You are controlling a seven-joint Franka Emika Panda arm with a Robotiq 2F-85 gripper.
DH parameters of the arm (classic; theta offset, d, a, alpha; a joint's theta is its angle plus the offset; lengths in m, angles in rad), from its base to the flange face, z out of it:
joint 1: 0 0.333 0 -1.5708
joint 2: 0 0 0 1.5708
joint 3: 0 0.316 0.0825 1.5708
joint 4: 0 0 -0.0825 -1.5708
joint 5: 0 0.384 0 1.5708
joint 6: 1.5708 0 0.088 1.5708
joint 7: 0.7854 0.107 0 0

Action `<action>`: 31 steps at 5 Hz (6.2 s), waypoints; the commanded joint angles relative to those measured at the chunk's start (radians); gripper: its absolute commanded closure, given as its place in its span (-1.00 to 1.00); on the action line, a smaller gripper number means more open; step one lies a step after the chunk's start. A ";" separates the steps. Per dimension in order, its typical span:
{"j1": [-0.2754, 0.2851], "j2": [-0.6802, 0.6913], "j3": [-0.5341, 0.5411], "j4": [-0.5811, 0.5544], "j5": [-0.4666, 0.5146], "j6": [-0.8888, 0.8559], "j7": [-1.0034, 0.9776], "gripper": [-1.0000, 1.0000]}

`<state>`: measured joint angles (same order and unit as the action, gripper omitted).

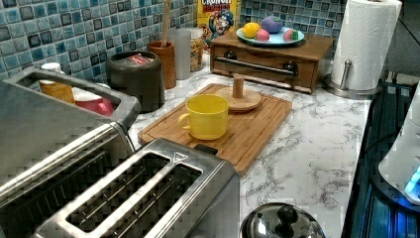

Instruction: Open the lid of the tea container.

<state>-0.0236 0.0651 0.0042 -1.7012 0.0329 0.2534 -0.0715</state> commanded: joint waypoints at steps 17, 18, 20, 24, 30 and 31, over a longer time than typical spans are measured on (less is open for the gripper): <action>-0.118 0.071 -0.132 -0.511 -0.030 0.333 0.093 -1.00; -0.121 0.096 -0.135 -0.521 -0.025 0.320 0.082 -1.00; -0.132 0.061 -0.133 -0.620 0.003 0.456 0.050 -1.00; -0.128 0.136 -0.120 -0.597 0.053 0.559 0.020 -1.00; -0.074 0.088 -0.077 -0.510 -0.062 0.547 0.096 1.00; -0.056 0.017 -0.063 -0.500 -0.090 0.604 0.099 1.00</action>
<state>-0.1206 0.1943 -0.0967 -2.3027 0.0085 0.8286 -0.0101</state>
